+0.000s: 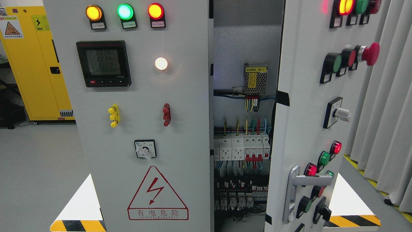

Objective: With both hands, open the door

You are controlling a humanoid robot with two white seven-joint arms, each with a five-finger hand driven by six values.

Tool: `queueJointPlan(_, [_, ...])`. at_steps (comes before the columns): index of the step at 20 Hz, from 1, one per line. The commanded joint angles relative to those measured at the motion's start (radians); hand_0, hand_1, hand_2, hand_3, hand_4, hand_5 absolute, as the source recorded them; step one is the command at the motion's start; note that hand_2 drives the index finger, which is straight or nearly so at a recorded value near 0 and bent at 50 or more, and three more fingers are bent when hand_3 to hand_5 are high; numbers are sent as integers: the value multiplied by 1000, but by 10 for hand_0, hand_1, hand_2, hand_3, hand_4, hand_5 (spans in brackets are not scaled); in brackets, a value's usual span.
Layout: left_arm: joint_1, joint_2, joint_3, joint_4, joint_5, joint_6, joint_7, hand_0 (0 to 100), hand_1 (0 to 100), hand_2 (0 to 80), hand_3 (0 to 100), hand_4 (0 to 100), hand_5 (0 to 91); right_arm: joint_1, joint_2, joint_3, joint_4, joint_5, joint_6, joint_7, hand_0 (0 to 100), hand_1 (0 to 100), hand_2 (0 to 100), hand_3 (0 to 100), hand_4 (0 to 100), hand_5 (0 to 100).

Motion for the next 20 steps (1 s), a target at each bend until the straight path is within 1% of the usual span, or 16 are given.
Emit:
queueJointPlan(1, [128,102,53,-659,0,2,-81,0,0,0,0,0,0,25,1,46,0,0,1,0,243,0,0,0,0,0])
queueJointPlan(3, [158,122,58,-826,1,4,-251,0,0,0,0,0,0,25,1,52,0,0,1,0,243,0,0,0,0,0])
queueJointPlan(4, [162,128,69,-886,1,4,-326,0,0,0,0,0,0,25,1,51,0,0,1,0,243,0,0,0,0,0])
queueJointPlan(5, [165,131,99,-949,1,4,-385,0,0,0,0,0,0,25,1,51,-2,0,1,0,243,0,0,0,0,0])
queueJointPlan(6, [167,131,125,-998,1,5,-398,0,0,0,0,0,0,25,1,51,-2,0,1,0,244,0,0,0,0,0])
queueJointPlan(7, [168,133,136,-1047,3,5,-398,0,0,0,0,0,0,25,1,51,-2,0,1,0,244,0,0,0,0,0])
queueJointPlan(9, [171,157,139,-1168,4,5,-401,0,0,0,0,0,0,25,-2,51,-2,0,1,0,244,0,0,0,0,0])
queueJointPlan(12, [170,209,122,-1320,41,7,-402,0,0,0,0,0,0,25,-2,51,0,0,1,0,244,0,0,0,0,0])
queueJointPlan(14, [152,235,110,-1376,60,10,-405,0,0,0,0,0,0,25,-2,49,-2,0,1,0,244,0,0,0,0,0])
queueJointPlan(16, [129,261,75,-1407,76,10,-430,0,0,0,0,0,0,25,-2,45,-2,0,1,0,244,0,0,0,0,0])
queueJointPlan(18, [104,319,28,-1446,156,10,-479,0,0,0,0,0,0,25,-2,45,-2,0,1,0,244,0,0,0,0,0])
queueJointPlan(20, [83,381,-11,-1479,236,33,-505,0,0,0,0,0,0,25,-2,45,-2,0,1,0,244,0,0,0,0,0])
